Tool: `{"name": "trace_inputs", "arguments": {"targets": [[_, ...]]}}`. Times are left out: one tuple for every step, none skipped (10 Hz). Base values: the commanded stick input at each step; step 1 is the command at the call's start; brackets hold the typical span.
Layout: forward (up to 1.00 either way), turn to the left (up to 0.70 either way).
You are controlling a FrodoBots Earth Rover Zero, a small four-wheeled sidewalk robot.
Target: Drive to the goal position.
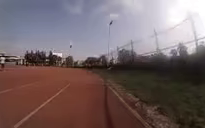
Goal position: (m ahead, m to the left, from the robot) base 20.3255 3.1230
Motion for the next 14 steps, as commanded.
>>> {"name": "trace_inputs", "arguments": {"targets": [[0.5,0.0],[0.5,0.0],[0.5,0.0],[0.5,0.0],[0.5,0.0],[0.5,0.0],[0.5,0.0],[0.5,0.0],[0.5,0.0],[0.5,0.0],[0.5,0.0],[0.5,0.0],[0.5,0.0],[0.5,0.0]]}}
